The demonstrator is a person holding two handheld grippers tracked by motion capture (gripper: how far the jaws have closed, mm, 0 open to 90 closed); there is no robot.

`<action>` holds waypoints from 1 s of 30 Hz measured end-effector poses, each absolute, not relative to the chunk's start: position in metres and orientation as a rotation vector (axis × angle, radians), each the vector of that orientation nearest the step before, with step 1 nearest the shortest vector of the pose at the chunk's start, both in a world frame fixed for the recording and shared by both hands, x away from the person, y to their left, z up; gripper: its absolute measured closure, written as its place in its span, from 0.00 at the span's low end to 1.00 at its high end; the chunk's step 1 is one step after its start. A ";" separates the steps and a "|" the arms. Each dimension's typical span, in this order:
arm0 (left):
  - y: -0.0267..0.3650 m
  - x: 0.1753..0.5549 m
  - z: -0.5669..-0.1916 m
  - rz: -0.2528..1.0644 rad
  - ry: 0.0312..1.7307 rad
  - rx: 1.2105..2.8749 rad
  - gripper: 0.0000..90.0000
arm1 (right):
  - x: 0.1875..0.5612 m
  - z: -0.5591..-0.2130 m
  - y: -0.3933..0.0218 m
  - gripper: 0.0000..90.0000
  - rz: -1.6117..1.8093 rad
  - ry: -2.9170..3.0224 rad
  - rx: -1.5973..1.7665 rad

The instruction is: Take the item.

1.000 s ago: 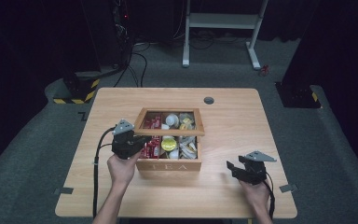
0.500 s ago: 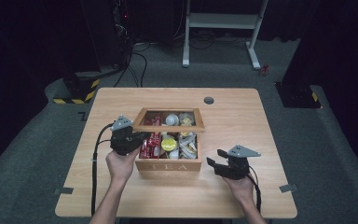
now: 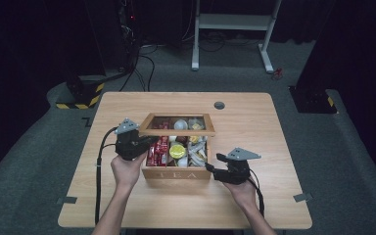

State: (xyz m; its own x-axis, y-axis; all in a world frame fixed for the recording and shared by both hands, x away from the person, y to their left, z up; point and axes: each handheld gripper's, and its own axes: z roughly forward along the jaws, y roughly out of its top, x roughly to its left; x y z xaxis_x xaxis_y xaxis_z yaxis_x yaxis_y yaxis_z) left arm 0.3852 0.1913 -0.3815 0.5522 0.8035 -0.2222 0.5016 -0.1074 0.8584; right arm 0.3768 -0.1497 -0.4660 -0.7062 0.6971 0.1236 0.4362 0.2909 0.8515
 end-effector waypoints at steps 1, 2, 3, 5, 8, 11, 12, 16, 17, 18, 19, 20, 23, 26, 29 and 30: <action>0.191 0.386 -0.381 0.371 1.083 1.766 1.00 | 0.377 -0.465 -0.147 0.42 1.376 2.292 1.029; 0.192 0.386 -0.380 0.372 1.082 1.769 1.00 | 0.378 -0.465 -0.144 0.41 1.375 2.296 1.021; 0.192 0.387 -0.380 0.371 1.081 1.771 1.00 | 0.379 -0.464 -0.141 0.40 1.378 2.302 1.011; 0.191 0.387 -0.379 0.371 1.086 1.770 1.00 | 0.381 -0.464 -0.134 0.39 1.387 2.317 1.003; 0.192 0.389 -0.377 0.371 1.081 1.769 1.00 | 0.384 -0.463 -0.124 0.38 1.383 2.333 0.978; 0.192 0.389 -0.377 0.370 1.079 1.769 1.00 | 0.386 -0.461 -0.115 0.36 1.385 2.339 0.965; 0.192 0.390 -0.376 0.367 1.079 1.770 1.00 | 0.386 -0.460 -0.112 0.35 1.386 2.338 0.960; 0.192 0.391 -0.374 0.363 1.079 1.771 1.00 | 0.391 -0.457 -0.099 0.32 1.393 2.357 0.935; 0.193 0.392 -0.374 0.365 1.078 1.771 1.00 | 0.392 -0.456 -0.096 0.32 1.393 2.363 0.933; 0.193 0.392 -0.373 0.361 1.080 1.767 1.00 | 0.393 -0.455 -0.093 0.31 1.393 2.368 0.926; 0.193 0.392 -0.373 0.359 1.079 1.764 1.00 | 0.394 -0.455 -0.089 0.31 1.390 2.372 0.915; 0.193 0.393 -0.373 0.356 1.080 1.762 1.00 | 0.395 -0.454 -0.086 0.31 1.392 2.375 0.911; 0.193 0.393 -0.373 0.354 1.078 1.760 1.00 | 0.398 -0.453 -0.076 0.30 1.374 2.393 0.900; 0.193 0.393 -0.373 0.354 1.079 1.760 1.00 | 0.401 -0.454 -0.068 0.29 1.366 2.399 0.879; 0.193 0.394 -0.372 0.350 1.078 1.759 1.00 | 0.403 -0.456 -0.060 0.27 1.331 2.414 0.851; 0.193 0.394 -0.372 0.350 1.079 1.760 1.00 | 0.403 -0.457 -0.058 0.27 1.327 2.416 0.847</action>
State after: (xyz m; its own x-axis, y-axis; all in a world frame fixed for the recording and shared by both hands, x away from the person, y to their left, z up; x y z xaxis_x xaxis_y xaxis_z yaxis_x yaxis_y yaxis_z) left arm 0.3937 0.1935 -0.3723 0.5600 0.7942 -0.2359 0.5050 -0.1015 0.8572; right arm 0.4030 -0.0585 -0.4566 -0.7972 0.6015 0.0521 0.3667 0.4139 0.8332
